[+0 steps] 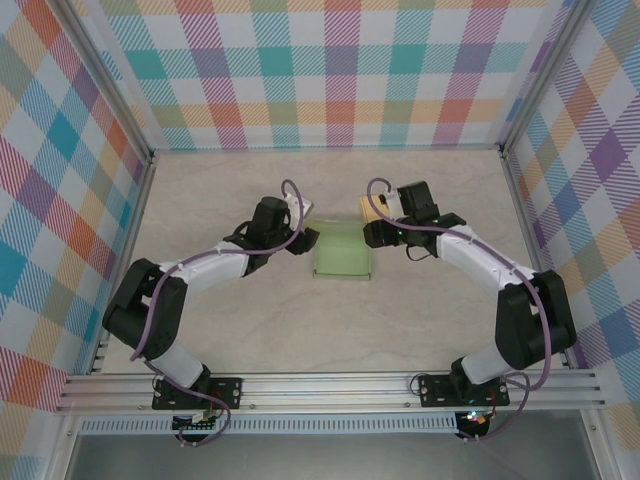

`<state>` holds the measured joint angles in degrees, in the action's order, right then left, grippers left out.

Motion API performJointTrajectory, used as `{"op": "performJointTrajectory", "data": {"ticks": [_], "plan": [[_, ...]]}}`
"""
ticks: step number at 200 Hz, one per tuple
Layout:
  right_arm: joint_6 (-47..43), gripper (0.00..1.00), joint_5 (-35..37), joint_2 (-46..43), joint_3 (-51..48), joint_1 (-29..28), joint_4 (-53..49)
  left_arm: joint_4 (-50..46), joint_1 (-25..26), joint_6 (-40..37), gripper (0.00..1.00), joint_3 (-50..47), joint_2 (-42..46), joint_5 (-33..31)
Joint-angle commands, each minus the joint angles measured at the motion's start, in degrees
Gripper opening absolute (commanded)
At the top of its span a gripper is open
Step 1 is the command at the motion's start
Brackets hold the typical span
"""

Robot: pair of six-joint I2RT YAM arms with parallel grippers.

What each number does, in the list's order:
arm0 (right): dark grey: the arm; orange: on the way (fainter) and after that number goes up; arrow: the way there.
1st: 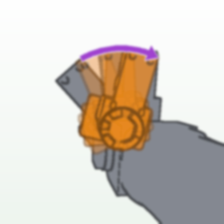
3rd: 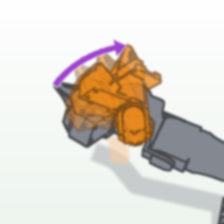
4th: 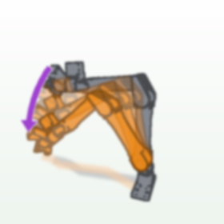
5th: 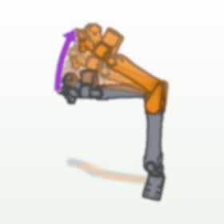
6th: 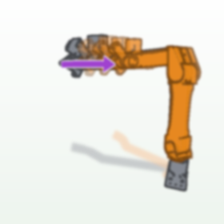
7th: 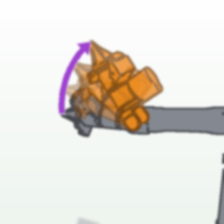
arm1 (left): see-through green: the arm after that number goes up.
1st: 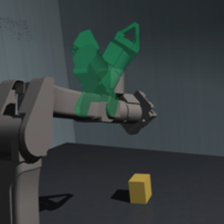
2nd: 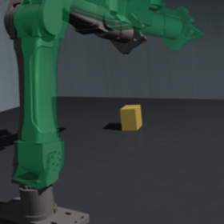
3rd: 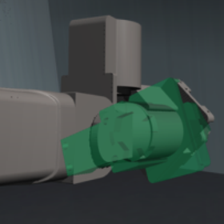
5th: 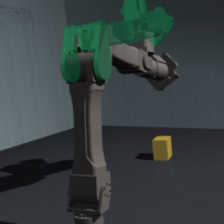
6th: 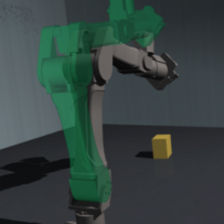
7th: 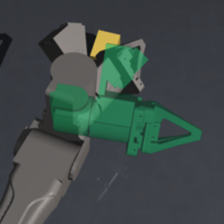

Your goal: Fold the paper box

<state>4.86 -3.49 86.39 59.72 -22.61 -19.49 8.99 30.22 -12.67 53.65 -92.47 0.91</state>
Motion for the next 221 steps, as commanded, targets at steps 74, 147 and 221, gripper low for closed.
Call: {"op": "performJointTrajectory", "data": {"ticks": [74,147,221], "plan": [[1.1,0.52,-0.7,4.5,3.3,-0.4,0.6,-2.4,-0.5,0.6,0.43,6.3,-4.7,5.4],[6.0,0.37,-0.1,5.5,3.2,-1.0,2.1,-3.4,1.2,9.0,0.17,5.9,-3.7,2.3],[10.2,0.25,5.8,5.4,3.5,-3.7,1.4,-1.7,5.2,16.0,0.04,5.1,-3.4,-4.2]]}}
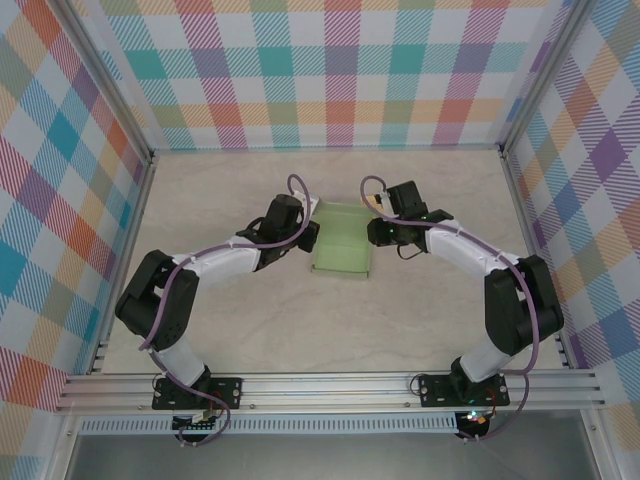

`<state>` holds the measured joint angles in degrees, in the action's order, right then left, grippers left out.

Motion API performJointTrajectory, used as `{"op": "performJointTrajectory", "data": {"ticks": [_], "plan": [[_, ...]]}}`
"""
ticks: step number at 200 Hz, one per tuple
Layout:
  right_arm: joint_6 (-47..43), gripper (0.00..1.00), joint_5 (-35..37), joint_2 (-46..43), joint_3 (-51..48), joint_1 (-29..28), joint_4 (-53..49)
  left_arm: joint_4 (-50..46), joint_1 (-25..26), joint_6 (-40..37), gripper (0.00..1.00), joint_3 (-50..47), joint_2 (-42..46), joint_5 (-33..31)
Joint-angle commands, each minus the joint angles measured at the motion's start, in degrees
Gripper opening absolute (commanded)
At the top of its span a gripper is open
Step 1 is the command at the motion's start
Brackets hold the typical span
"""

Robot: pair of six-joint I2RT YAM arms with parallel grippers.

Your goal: Fold the paper box

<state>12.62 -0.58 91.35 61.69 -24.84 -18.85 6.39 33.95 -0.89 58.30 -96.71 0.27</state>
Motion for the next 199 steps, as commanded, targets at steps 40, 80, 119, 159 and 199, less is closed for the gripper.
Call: {"op": "performJointTrajectory", "data": {"ticks": [40,80,119,159,199], "plan": [[7.1,0.24,5.5,-0.1,1.2,-2.6,1.0,5.2,4.5,9.5,0.0,-2.3,2.2,-9.4],[9.9,0.15,5.0,0.9,2.7,-2.9,2.6,8.3,8.2,13.7,0.0,-2.5,1.1,-16.7],[11.5,0.29,3.8,3.1,5.6,-3.3,2.4,5.8,9.2,18.5,0.0,-1.1,0.1,-25.3],[11.4,0.31,6.2,3.0,6.3,-3.3,0.3,3.5,9.2,18.5,0.0,-0.8,0.4,-28.6],[11.6,0.27,5.4,3.7,6.2,-3.3,0.7,3.1,9.2,19.0,0.0,-0.2,-0.5,-27.8]]}}
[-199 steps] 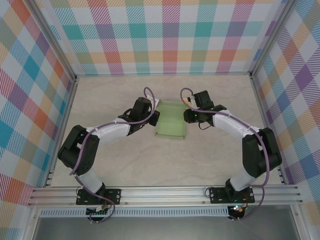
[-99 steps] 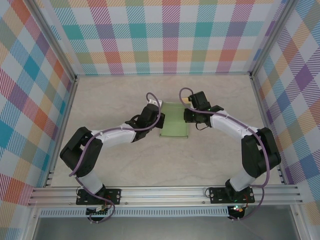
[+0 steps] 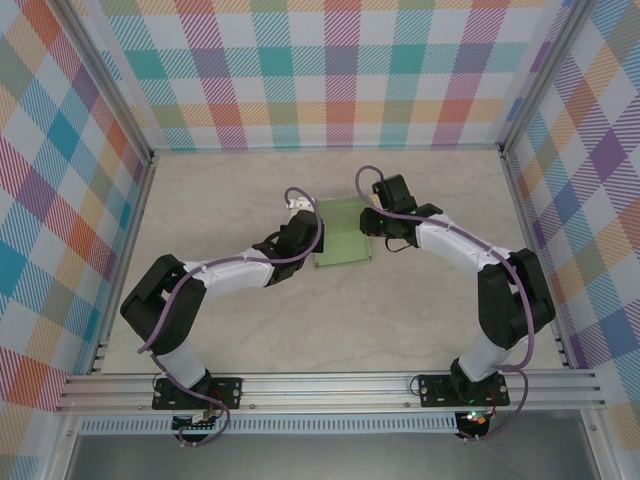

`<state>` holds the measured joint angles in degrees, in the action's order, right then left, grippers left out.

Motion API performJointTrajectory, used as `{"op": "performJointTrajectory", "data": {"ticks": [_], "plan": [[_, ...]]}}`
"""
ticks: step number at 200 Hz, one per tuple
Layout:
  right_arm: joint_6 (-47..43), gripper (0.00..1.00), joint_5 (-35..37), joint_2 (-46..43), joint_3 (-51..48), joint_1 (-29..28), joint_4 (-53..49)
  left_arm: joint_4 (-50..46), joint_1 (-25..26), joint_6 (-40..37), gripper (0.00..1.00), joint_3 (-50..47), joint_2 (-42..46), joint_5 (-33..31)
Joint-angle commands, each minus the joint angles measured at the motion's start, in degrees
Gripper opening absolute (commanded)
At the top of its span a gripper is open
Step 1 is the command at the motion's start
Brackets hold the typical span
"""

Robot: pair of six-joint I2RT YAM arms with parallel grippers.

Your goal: Fold the paper box

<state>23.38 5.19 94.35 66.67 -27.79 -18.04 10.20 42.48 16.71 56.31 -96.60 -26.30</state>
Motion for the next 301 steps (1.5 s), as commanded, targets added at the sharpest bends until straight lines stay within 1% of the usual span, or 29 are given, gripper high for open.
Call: {"op": "performJointTrajectory", "data": {"ticks": [1,11,50,62,77,94,114,135,146,162,177,209,249,273,301], "plan": [[0.8,0.27,-0.4,0.8,1.3,-0.3,-0.1,-0.7,0.7,1.4,0.0,1.7,-0.6,-1.2],[0.7,0.25,-1.4,1.1,1.2,-0.3,0.6,-0.4,0.7,1.5,0.0,1.8,-0.8,-0.7],[-0.4,0.24,-3.9,2.9,2.2,-0.3,2.3,0.2,0.7,0.9,0.0,2.0,-1.5,0.8],[-0.7,0.23,-4.2,3.4,2.6,-0.3,2.3,0.3,0.7,0.4,0.0,2.3,-1.7,1.7],[-0.6,0.2,-4.4,4.0,2.7,-0.3,2.4,0.2,0.7,0.2,0.0,2.7,-2.1,2.6],[-0.8,0.2,-3.8,4.1,2.4,-0.3,2.4,-0.1,0.7,0.2,0.0,3.0,-2.6,2.5],[-2.2,0.24,-1.1,2.6,2.2,-0.3,0.6,-0.7,0.6,-0.7,0.0,3.0,-2.4,1.4],[-4.6,0.27,1.6,-0.9,0.8,0.7,-0.4,-1.3,0.6,-2.3,0.0,3.0,-1.9,0.6],[-6.2,0.31,1.0,-2.4,-0.1,2.0,-0.1,-1.4,0.6,-3.2,0.0,3.0,-1.7,0.7],[-9.2,0.4,-1.4,-3.9,-0.8,3.5,1.0,-1.5,0.5,-4.3,0.0,3.1,-1.7,1.4],[-12.3,0.44,-3.0,-4.0,-0.7,4.3,1.8,-1.8,0.6,-5.0,0.0,3.5,-1.9,1.7],[-17.4,0.47,-7.2,-1.1,1.8,5.8,2.1,-2.3,0.4,-5.5,0.0,3.7,-1.9,1.4],[-22.7,0.52,-10.3,3.1,5.5,6.6,3.1,-2.6,0.5,-6.1,0.0,4.1,-2.0,1.6],[-24.1,0.57,-12.4,5.8,7.6,8.0,4.4,-2.7,0.5,-6.2,0.0,4.1,-2.1,1.7],[-25.7,0.57,-14.8,8.6,10.0,8.7,5.2,-2.6,0.4,-6.2,0.0,4.1,-2.3,1.8]]}}
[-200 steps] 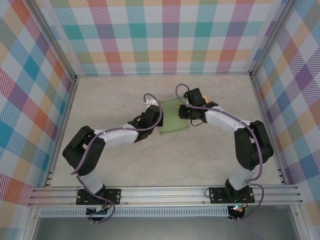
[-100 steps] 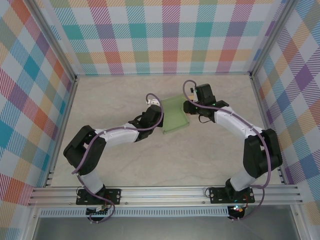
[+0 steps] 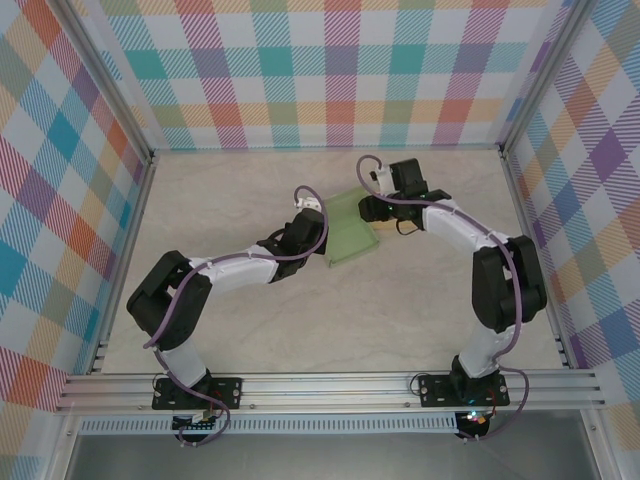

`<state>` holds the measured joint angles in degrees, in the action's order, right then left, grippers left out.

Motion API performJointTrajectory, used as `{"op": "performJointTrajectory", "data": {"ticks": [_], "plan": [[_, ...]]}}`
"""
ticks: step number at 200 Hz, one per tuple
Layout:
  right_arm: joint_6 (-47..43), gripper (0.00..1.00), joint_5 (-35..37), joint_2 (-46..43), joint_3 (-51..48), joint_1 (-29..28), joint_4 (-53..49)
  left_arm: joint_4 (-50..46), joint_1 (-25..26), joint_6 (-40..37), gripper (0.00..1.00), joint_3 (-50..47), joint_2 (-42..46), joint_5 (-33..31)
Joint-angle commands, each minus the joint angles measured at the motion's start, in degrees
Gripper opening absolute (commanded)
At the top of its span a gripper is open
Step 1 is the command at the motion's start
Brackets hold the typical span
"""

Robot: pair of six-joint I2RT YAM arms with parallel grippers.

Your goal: Fold the paper box

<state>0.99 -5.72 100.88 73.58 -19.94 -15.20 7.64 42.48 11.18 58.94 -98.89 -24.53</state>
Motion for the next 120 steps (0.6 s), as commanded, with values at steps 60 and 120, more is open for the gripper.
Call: {"op": "performJointTrajectory", "data": {"ticks": [60,120], "plan": [[-3.4,0.39,-7.6,4.5,4.9,1.2,2.7,-0.6,0.3,-0.6,0.0,2.1,-0.5,0.7],[2.8,0.09,-8.3,0.8,0.4,0.3,4.8,-4.2,0.4,3.8,0.0,6.6,-3.3,0.7]]}}
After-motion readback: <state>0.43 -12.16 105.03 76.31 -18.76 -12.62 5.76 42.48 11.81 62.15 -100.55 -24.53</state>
